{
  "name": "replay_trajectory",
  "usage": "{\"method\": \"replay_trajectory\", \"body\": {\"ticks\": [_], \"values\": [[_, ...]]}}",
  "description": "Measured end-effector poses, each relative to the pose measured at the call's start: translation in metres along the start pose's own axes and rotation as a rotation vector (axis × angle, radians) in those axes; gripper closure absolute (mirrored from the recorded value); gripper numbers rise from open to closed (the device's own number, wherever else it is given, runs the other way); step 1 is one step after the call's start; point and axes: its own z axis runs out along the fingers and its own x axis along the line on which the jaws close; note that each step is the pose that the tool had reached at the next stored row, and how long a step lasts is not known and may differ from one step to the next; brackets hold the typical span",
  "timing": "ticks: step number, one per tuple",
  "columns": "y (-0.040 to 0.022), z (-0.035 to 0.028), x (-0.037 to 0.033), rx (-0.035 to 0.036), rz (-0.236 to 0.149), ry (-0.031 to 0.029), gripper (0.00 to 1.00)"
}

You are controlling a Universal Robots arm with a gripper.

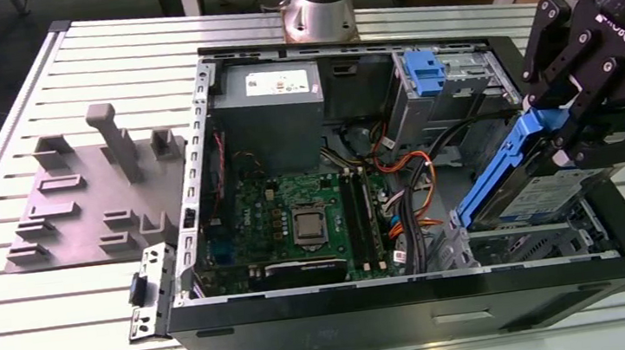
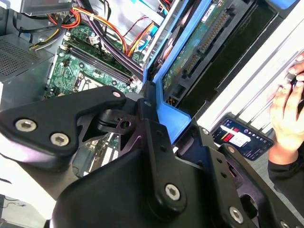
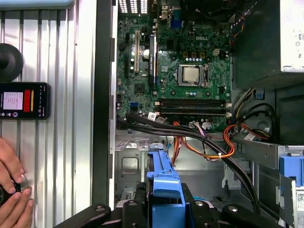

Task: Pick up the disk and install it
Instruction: 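Insert the disk into the insertion slot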

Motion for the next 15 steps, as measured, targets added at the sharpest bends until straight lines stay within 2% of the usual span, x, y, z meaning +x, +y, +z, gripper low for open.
{"method": "replay_trajectory", "body": {"ticks": [6,7,15], "values": [[-0.0001,0.0014,0.0000,0.0001,0.000,-0.0003,0.62],[-0.0001,0.0028,0.0001,0.0001,0.000,-0.0002,0.56],[-0.0007,0.0173,0.0008,0.0002,0.000,-0.0001,0.56]]}}
